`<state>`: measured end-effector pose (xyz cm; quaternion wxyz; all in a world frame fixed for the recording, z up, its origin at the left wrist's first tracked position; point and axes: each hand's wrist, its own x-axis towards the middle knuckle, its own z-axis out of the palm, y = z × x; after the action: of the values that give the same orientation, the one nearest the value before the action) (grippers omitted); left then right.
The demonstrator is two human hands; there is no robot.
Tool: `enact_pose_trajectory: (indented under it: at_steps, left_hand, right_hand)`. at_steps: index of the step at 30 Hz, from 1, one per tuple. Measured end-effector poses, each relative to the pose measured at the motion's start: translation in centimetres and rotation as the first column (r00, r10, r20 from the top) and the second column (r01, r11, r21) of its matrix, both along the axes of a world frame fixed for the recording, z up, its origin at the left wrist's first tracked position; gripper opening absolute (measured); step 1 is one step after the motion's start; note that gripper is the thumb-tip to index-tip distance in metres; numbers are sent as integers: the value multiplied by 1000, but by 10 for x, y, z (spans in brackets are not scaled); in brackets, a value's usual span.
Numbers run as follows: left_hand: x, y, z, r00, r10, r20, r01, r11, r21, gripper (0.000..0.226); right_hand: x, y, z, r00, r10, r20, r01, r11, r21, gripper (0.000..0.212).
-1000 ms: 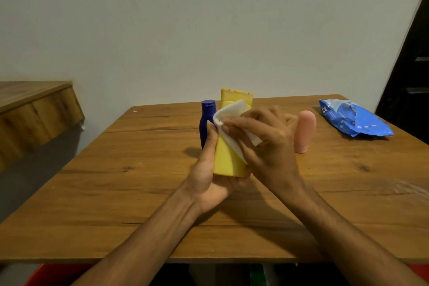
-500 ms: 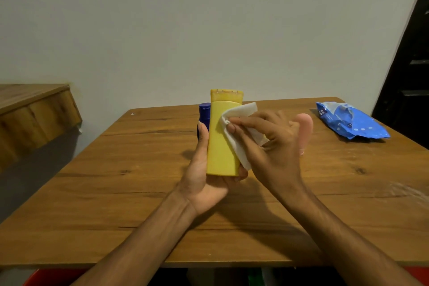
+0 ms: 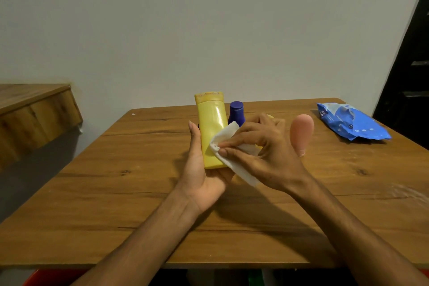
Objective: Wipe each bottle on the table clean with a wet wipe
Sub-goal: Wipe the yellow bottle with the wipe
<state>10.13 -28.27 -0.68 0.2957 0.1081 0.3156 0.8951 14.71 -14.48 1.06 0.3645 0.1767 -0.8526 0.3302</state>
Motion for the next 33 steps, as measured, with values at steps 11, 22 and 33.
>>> enact_pose_trajectory:
  at_steps: [11, 22, 33]
  left_hand:
    - [0, 1, -1, 998, -39, -40, 38, 999, -37, 70]
    - [9, 3, -3, 989, -117, -91, 107, 988, -107, 58]
    - [2, -1, 7, 1000, 5, -3, -5, 995, -101, 66]
  right_hand:
    - [-5, -2, -1, 957, -194, -217, 165, 976, -144, 28]
    - [-4, 5, 6, 944, -231, -235, 192, 965, -180, 22]
    - [6, -10, 4, 986, -154, -59, 160, 981, 114, 28]
